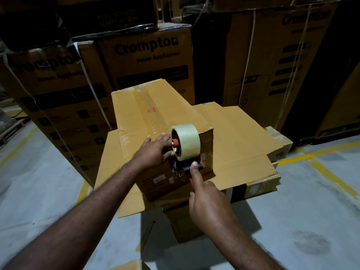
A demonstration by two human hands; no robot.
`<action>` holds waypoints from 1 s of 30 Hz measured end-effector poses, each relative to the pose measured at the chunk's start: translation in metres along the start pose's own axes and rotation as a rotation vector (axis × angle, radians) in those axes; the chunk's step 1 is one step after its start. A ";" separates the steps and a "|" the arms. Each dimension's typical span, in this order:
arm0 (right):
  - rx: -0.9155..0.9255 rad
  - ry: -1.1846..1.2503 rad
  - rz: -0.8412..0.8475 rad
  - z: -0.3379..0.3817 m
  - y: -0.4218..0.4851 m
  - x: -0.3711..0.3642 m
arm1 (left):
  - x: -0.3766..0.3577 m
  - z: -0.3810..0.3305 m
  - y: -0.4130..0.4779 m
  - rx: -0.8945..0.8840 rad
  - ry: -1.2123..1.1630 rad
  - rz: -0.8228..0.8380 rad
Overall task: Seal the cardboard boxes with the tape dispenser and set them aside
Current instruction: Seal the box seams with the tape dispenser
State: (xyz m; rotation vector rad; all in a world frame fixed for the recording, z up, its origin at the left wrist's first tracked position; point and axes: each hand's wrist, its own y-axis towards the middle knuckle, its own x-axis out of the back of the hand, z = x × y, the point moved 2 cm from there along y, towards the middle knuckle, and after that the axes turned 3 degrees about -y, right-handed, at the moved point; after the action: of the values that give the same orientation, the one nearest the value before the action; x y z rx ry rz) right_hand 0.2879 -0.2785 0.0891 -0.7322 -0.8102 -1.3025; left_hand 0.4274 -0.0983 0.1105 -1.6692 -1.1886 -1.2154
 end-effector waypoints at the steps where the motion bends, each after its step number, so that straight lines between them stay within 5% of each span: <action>1: -0.002 0.010 0.006 0.000 0.001 0.001 | 0.001 -0.001 0.000 0.017 -0.007 -0.005; 13: -0.063 -0.130 0.040 0.021 0.013 0.000 | 0.000 -0.013 -0.007 0.212 -0.022 -0.241; 30: -0.223 0.124 -0.026 0.021 -0.001 0.002 | -0.014 -0.008 0.005 0.041 0.028 -0.379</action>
State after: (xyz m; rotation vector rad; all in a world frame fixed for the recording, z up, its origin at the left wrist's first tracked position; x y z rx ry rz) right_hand 0.2851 -0.2622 0.1026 -0.8094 -0.5821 -1.4623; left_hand 0.4282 -0.1111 0.0990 -1.4304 -1.5495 -1.4231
